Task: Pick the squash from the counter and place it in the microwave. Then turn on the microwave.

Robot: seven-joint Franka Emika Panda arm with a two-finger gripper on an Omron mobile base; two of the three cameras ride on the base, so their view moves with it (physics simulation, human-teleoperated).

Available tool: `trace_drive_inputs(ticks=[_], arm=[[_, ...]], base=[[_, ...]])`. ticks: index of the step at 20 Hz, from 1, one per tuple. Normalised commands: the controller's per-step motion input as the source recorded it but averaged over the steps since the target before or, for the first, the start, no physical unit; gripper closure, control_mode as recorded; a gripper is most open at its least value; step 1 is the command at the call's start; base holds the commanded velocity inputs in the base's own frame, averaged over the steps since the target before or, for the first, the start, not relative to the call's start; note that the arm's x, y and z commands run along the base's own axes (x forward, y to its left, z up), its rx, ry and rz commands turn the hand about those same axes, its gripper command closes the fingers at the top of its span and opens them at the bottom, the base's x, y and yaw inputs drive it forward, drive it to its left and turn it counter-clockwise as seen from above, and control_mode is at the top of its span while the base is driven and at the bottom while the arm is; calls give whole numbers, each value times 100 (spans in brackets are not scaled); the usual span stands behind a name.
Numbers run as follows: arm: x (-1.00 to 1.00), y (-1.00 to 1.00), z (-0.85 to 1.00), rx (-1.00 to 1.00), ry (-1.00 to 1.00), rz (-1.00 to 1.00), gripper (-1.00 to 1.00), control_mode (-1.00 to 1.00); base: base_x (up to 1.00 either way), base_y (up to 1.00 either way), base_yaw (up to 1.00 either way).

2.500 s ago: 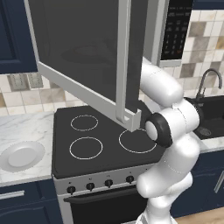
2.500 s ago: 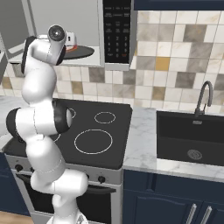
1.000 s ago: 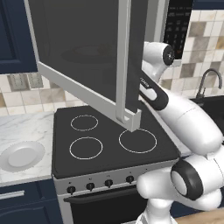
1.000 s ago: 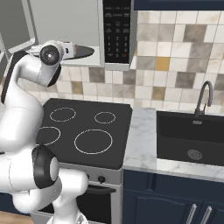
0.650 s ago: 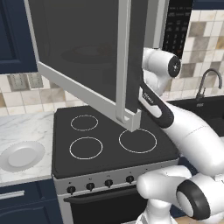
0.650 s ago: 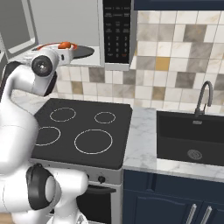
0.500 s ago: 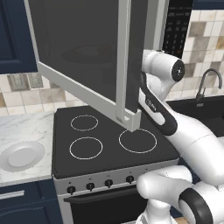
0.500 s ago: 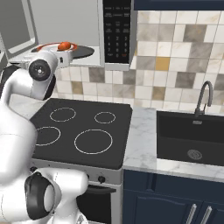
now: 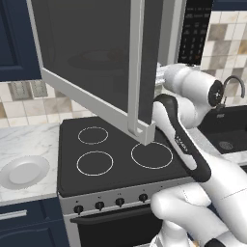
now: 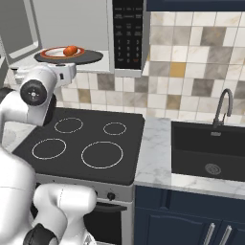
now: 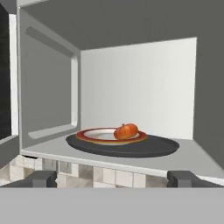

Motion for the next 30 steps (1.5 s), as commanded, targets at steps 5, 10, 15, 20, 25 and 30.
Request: trace_drive_inputs(ticks=[5,10,15,20,25,30], arm=[[-65,-7,3,0,0,-3,-100,-100],[-64,-6,1,0,-2,-5,-100,-100],[-63,-10,0,0,-6,-4,-100,-100],[-77,-11,0,0,-7,-2,-100,-100],[-77,-6,0,0,-3,0,-100,-100],[-66,0,0,0,-1,0,-100,-100]], base=[[0,0,0],[0,0,0],[0,0,0],[0,0,0],[0,0,0],[0,0,0]])
